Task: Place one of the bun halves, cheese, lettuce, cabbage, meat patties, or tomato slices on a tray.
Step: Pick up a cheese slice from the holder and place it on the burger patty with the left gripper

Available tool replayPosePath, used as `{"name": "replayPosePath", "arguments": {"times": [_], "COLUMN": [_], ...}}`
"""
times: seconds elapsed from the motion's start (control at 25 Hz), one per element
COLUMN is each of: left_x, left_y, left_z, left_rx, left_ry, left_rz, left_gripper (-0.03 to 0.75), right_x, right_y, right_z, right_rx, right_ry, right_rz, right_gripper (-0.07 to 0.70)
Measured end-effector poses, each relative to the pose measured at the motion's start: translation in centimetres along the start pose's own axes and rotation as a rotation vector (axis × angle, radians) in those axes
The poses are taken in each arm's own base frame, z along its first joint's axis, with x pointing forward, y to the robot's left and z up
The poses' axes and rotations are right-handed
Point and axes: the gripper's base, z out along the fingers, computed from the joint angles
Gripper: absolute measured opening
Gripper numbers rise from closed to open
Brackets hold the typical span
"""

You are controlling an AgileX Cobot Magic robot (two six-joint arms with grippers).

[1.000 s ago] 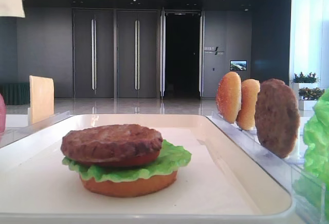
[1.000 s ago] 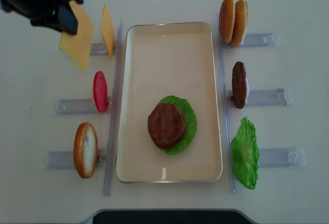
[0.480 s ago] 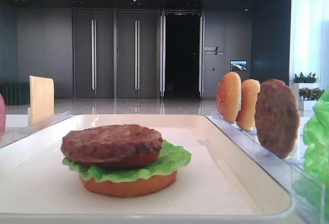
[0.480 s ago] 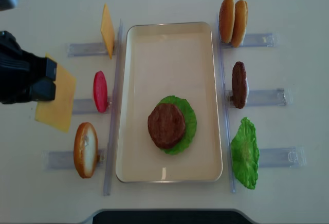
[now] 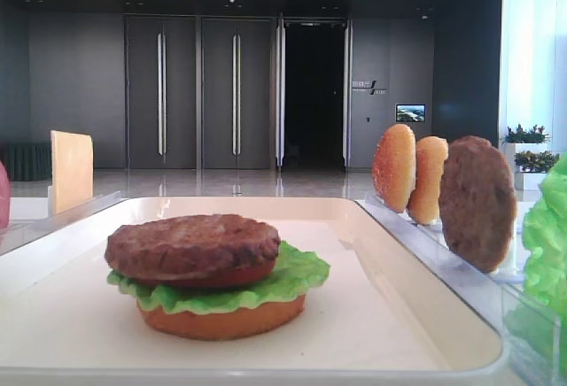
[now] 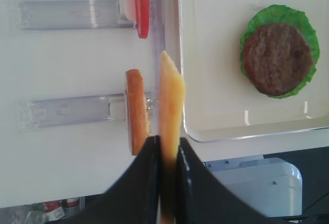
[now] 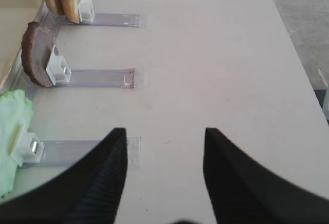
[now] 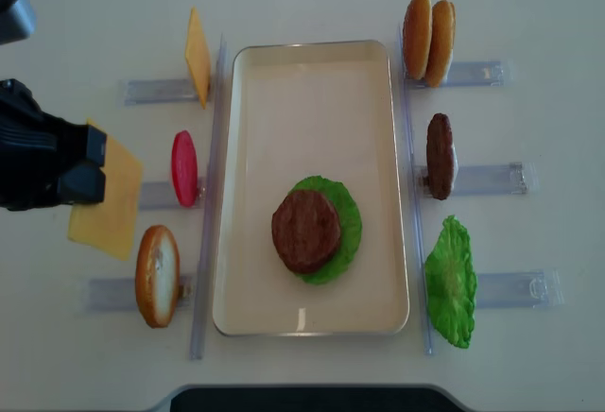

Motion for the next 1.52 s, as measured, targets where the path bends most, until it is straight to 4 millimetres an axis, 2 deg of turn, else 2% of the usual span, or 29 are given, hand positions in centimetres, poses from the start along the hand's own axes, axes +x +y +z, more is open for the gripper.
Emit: {"name": "replayPosePath", "arguments": {"times": [0.2, 0.4, 0.52, 0.72, 0.96, 1.2, 1.52], "left_x": [-0.6, -1.8, -2.5, -2.8, -3.1, -3.4, -3.4], "left_y": [-0.6, -1.7, -3.3, -7.1, -10.2, -11.8, -12.0], "left_z": [0.2, 1.9, 3.0, 4.3, 6.6, 7.5, 7.4], "left_rx": [0.065, 0.148, 0.228, 0.342, 0.489, 0.629, 0.654], "left_ry": [-0.039, -0.013, -0.023, -0.080, -0.036, -0.027, -0.042], "left_rz": [-0.023, -0.019, 0.031, 0.119, 0.129, 0.145, 0.165], "left_gripper": [0.034, 0.034, 0.034, 0.034, 0.034, 0.034, 0.034], "right_x": [0.0, 0.0, 0.0, 0.0, 0.0, 0.0, 0.0], "right_y": [0.0, 0.0, 0.0, 0.0, 0.0, 0.0, 0.0], "right_z": [0.0, 0.0, 0.0, 0.0, 0.0, 0.0, 0.0], "right_rx": [0.000, 0.000, 0.000, 0.000, 0.000, 0.000, 0.000], "right_ry": [0.000, 0.000, 0.000, 0.000, 0.000, 0.000, 0.000], "right_rz": [0.000, 0.001, 0.001, 0.001, 0.001, 0.001, 0.001], "right_gripper": [0.359, 0.359, 0.359, 0.359, 0.359, 0.354, 0.351]}}
